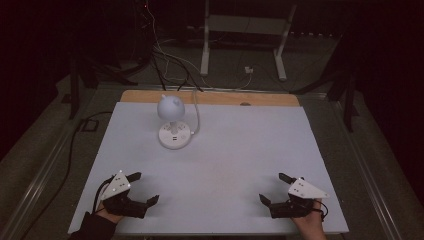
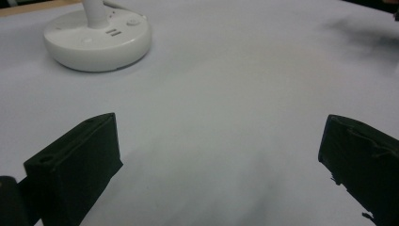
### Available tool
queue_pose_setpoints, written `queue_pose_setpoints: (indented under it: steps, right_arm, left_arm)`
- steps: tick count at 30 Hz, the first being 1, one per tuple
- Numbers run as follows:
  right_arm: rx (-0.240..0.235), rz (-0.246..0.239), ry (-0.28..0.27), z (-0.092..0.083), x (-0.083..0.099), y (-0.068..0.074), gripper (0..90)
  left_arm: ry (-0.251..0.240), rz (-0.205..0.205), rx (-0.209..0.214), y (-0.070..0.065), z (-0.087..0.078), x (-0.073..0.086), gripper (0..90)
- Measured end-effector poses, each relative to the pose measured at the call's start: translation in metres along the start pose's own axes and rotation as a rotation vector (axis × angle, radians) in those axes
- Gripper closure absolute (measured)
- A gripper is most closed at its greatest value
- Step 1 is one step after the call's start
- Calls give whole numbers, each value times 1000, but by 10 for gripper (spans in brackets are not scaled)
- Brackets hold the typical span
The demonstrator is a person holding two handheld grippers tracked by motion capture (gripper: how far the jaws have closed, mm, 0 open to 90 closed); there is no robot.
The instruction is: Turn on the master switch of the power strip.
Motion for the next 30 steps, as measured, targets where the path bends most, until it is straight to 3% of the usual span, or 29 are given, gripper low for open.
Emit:
queue_pose_setpoints:
  steps: [11, 30]
  right_arm:
    - [-6, 24, -22, -4, -5, -2, 0]
    - [33, 4, -40, -5, -7, -3, 0]
  left_arm:
    - [15, 29, -2, -2, 1, 3, 1]
    - [-9, 8, 23, -4, -1, -3, 0]
Point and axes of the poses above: each handheld gripper's, and its own axes: z roughly forward along the jaws, x roughly out of its underside, y roughly to its left, the point moved 9 cm from there along z, roughly forward along the jaws, and after that the axes turned 9 degrees about -z, right-handed, at the moved point
